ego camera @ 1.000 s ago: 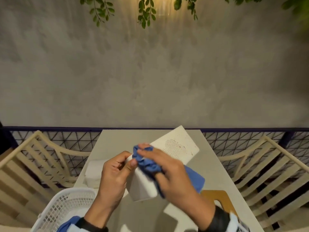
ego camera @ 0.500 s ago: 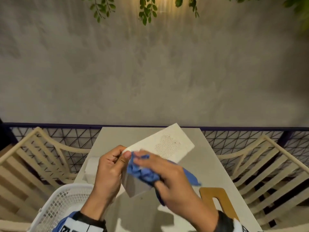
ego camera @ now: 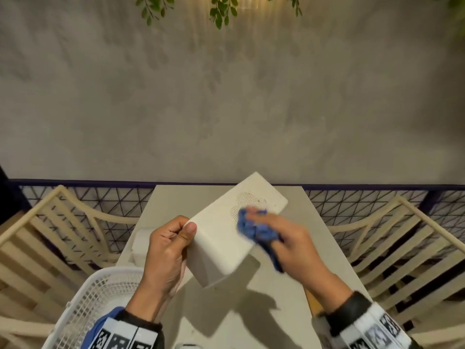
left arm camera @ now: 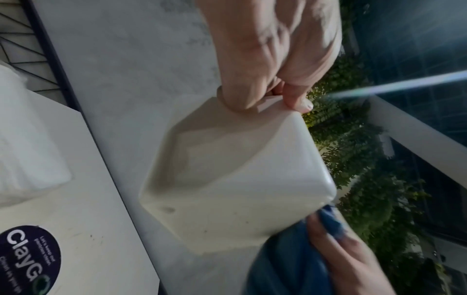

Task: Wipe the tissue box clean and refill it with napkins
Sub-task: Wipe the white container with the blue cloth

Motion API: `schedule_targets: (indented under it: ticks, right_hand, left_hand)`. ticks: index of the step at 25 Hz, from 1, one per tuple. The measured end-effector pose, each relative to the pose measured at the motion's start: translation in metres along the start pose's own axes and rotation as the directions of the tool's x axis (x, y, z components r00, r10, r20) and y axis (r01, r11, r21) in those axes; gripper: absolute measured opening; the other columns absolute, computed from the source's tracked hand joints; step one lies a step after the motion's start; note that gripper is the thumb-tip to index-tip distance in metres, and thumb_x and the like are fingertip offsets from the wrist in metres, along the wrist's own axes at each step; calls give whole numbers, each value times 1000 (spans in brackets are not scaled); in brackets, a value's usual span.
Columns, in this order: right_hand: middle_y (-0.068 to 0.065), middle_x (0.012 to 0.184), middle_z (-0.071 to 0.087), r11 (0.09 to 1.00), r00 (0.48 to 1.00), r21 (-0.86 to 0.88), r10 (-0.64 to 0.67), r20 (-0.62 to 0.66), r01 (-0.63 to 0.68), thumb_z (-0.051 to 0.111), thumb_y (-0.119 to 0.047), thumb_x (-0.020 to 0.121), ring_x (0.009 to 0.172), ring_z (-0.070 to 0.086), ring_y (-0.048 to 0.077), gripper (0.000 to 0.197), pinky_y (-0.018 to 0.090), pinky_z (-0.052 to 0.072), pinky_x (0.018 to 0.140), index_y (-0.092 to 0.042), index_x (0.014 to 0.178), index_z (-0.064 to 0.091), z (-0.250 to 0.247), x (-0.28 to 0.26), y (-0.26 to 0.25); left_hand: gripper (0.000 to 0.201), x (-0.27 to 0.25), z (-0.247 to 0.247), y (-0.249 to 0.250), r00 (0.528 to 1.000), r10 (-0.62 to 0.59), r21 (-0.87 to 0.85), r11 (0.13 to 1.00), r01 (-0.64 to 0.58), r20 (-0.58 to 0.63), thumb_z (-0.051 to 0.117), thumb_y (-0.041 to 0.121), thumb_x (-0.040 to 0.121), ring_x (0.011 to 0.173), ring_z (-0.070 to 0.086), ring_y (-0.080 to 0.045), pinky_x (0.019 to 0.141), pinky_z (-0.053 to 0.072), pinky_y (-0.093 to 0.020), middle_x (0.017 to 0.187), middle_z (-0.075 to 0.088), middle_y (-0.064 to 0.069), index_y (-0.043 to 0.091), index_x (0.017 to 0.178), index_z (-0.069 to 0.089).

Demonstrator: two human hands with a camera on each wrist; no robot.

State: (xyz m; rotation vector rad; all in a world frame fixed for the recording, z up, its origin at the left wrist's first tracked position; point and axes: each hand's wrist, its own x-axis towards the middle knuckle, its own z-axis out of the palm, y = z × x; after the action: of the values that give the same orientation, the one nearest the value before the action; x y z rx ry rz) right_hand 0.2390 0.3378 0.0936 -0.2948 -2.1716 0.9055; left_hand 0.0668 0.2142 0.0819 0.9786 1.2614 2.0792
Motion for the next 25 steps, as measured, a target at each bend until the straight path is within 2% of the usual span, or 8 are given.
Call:
schedule_targets:
  ticks: [2,4,6,9,14,17,22,25]
  right_hand:
    - [-25,123,53,996,997,55,71,-35,-69,45,2,73,116,45,-18,47,16,37,104,-12,114,65,7,10,-11]
    - [-12,128,53,995,993,57,-86,86,81,41,4,70,124,46,-3,54,16,33,107,-9,117,63,30,0,-27]
    - [-21,129,52,986,976,24,-165,145,163,43,8,73,126,47,3,55,17,34,107,-15,119,61,18,-7,-19]
    - [-34,123,49,999,996,-2,52,-70,-52,51,6,75,119,47,-10,50,12,36,103,-18,116,64,7,7,-6]
    - [-2,127,57,998,999,55,44,-31,-42,50,13,75,117,46,-15,52,0,29,98,-15,118,62,33,14,-25]
    - [-3,122,58,977,971,105,197,-137,-183,52,16,82,112,54,-9,47,-7,30,87,-15,116,61,20,23,-20]
    - [-17,117,58,994,992,57,98,-78,-94,52,9,77,111,52,-11,51,16,40,101,-25,113,62,27,20,-22]
    - [-22,111,56,981,980,105,174,-95,-164,54,12,82,108,54,-8,45,11,41,97,-20,114,64,23,31,-23]
  left_hand:
    - [51,-2,5,0,1000,14,30,999,-14,11,77,65,45,55,43,-7,50,35,-16,53,52,8,17,56,63]
    - [50,-2,5,3,999,36,35,999,-37,17,75,65,48,54,44,-7,51,38,-17,52,55,7,18,57,64]
    - [50,-4,0,6,999,24,24,999,-25,28,76,64,48,54,43,-7,50,36,-16,51,51,8,17,54,62]
    - [51,-10,-2,6,997,27,98,995,-33,66,73,65,52,55,37,-9,50,30,-20,52,45,9,17,52,57]
    - [51,-14,2,7,992,85,170,980,-101,98,69,65,60,56,39,-11,54,30,-26,53,49,9,15,56,59]
    - [56,-19,0,9,990,96,206,972,-116,104,67,67,61,53,37,-7,49,28,-19,51,45,10,13,54,53]
    - [50,-15,-3,12,991,85,209,972,-106,106,66,67,60,53,38,-7,49,29,-18,50,46,10,19,54,57]
    - [50,-12,0,9,995,90,207,973,-99,50,67,69,56,53,39,-4,49,31,-17,49,48,12,20,53,57]
